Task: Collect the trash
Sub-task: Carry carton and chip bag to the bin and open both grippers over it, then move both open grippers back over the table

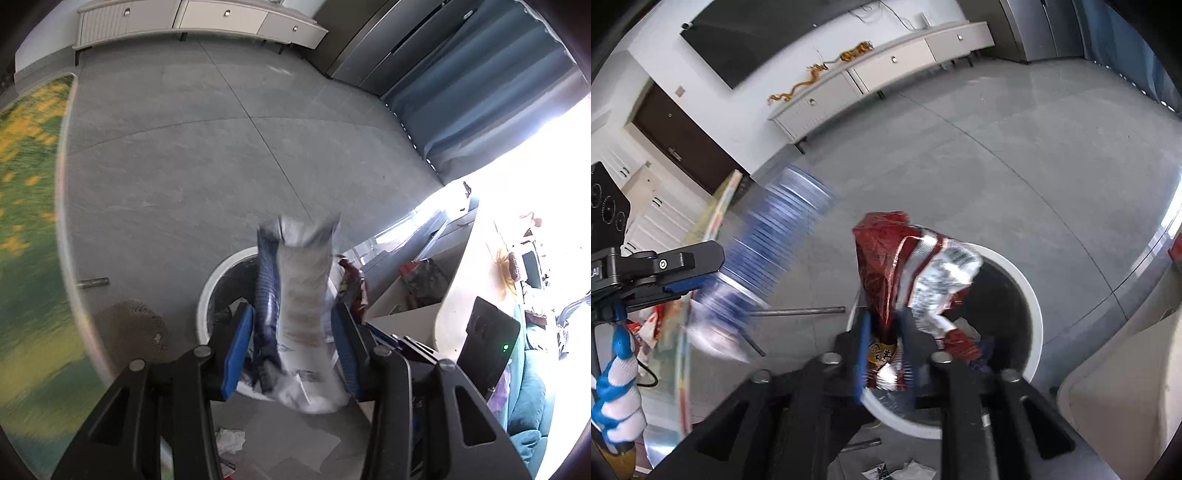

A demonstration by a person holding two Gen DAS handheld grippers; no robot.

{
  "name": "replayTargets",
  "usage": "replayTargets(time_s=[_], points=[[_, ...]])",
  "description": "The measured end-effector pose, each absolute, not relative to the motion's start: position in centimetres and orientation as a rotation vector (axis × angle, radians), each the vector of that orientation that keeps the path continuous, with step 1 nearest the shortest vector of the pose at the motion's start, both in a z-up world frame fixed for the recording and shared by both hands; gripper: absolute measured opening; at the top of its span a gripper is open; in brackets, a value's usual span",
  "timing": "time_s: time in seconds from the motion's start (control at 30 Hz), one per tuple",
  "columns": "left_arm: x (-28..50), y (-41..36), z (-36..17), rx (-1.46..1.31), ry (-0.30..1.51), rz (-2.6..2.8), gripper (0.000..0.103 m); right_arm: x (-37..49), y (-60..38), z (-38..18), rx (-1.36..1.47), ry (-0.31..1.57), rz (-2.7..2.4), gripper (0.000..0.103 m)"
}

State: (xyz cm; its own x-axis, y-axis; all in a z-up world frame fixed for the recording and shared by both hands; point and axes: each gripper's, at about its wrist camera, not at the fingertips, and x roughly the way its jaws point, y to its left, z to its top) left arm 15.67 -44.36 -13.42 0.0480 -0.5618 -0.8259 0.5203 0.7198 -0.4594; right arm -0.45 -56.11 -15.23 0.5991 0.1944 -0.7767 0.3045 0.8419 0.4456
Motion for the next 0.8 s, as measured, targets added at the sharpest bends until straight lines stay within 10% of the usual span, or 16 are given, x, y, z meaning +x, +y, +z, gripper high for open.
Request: replayTargets(time_s=[0.27,0.8], points=[[15.5,-43.9,-14.7,-0.059,1.296,-0.858,0.046,-1.0,-55.3,-15.8,0.557,0.981,-0.127,0.040],[10.7,-32.0,-2.0,-0.054,0.947,-0.778,0.046,-2.5,-49.3,-4.2,0.446,0.795,-0.028,0.040]])
